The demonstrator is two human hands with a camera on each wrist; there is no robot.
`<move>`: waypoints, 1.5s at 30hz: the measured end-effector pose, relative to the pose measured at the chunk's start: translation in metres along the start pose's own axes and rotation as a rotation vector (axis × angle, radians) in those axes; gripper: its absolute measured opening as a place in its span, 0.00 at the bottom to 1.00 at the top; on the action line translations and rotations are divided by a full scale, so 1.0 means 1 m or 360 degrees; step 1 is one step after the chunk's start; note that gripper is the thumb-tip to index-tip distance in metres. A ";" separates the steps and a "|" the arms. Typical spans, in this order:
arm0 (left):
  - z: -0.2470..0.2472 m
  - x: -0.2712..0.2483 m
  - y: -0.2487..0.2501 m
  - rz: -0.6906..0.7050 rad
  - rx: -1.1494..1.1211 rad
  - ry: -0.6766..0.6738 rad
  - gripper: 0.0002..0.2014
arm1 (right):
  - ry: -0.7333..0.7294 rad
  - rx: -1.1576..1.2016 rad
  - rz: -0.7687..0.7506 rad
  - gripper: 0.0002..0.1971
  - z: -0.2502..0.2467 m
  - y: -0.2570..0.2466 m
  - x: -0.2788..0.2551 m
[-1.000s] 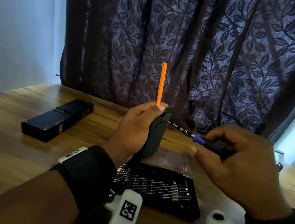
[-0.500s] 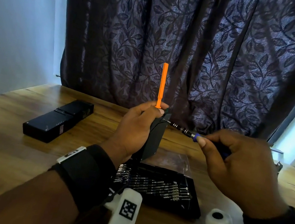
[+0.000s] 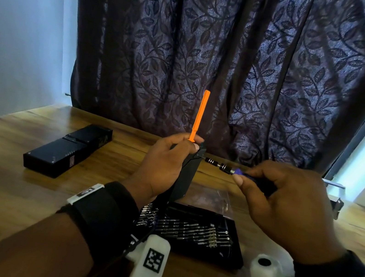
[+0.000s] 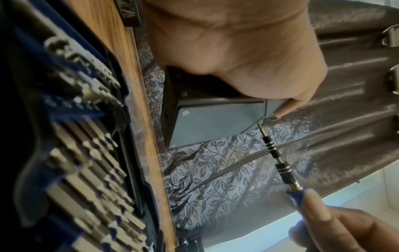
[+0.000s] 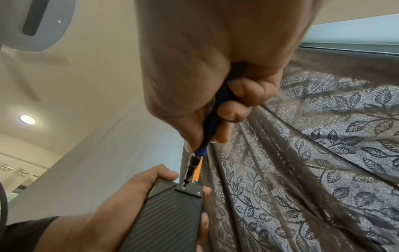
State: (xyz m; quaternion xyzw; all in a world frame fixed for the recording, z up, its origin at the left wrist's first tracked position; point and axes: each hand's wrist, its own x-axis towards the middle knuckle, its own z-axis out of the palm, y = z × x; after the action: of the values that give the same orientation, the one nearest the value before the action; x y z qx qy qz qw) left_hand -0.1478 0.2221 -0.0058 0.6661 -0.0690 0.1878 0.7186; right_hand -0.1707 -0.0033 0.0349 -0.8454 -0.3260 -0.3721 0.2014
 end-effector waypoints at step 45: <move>0.004 0.004 -0.004 -0.0201 -0.0130 0.0069 0.15 | -0.0478 0.0749 0.0706 0.06 0.009 0.009 0.001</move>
State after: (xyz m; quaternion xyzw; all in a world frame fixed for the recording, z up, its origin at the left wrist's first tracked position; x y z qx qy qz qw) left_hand -0.1417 0.2191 -0.0081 0.6349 -0.0190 0.1535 0.7569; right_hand -0.1598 -0.0039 0.0288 -0.8714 -0.2372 -0.1056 0.4163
